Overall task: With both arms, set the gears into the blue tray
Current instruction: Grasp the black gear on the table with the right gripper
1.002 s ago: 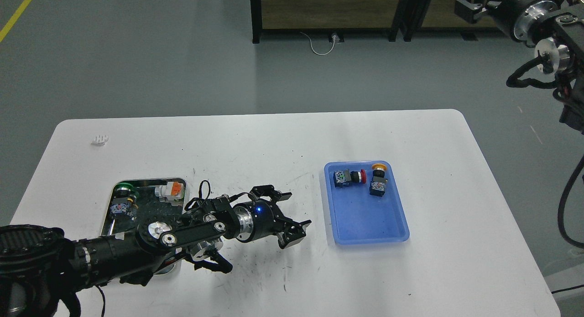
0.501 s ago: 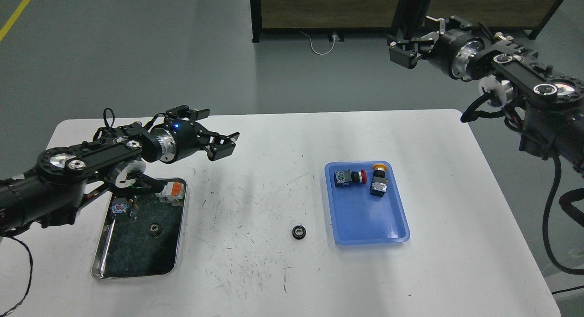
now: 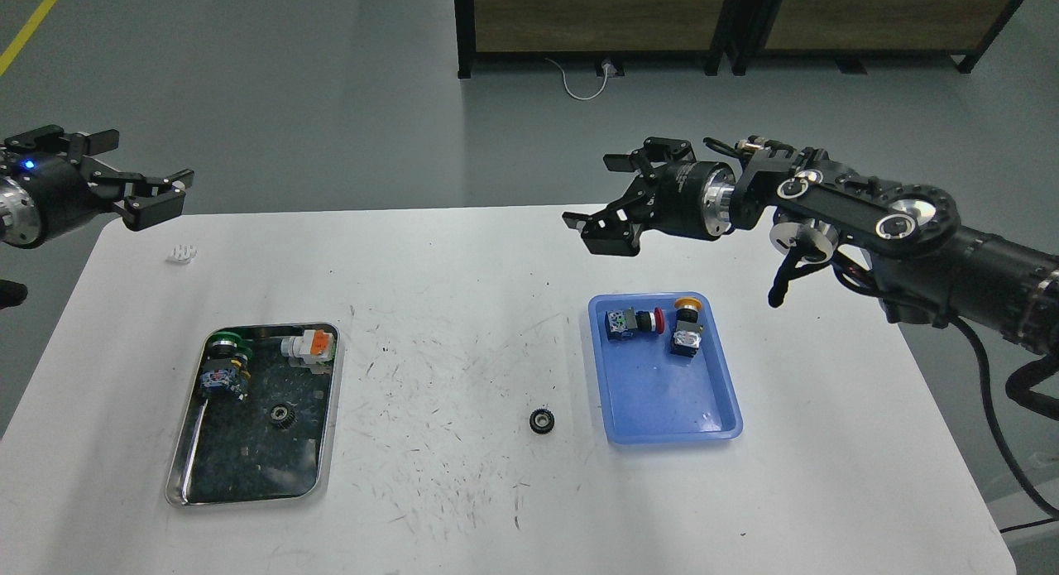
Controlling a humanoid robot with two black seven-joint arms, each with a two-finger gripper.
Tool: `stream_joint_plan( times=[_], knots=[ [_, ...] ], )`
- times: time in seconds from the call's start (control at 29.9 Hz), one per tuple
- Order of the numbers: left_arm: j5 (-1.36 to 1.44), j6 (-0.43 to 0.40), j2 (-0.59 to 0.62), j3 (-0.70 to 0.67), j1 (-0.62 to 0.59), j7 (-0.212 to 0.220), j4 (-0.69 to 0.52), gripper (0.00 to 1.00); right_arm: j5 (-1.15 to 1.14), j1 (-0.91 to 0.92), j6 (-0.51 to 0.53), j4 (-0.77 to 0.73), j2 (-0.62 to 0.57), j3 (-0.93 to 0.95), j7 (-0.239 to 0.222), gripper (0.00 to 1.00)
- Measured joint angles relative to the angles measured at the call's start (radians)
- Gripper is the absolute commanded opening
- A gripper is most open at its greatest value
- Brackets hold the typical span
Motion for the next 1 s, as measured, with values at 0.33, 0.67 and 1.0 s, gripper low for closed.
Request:
stream_joint_plan(
  times=[0.33,0.67,1.0],
  knots=[
    [-0.059,-0.037,0.159,-0.021,0.0,-0.003,0.001,0.98,-0.002,0.017,0.019,0.045,0.155,-0.196,-0.03,0.99],
    [-0.068,-0.075,0.224,-0.039,0.0,-0.005,0.001,0.98,0.002,0.012,0.078,0.058,0.21,-0.309,-0.045,1.0],
    [-0.068,-0.085,0.246,-0.042,-0.002,-0.008,0.002,0.98,-0.007,-0.022,0.093,0.05,0.257,-0.401,-0.045,1.0]
  ],
)
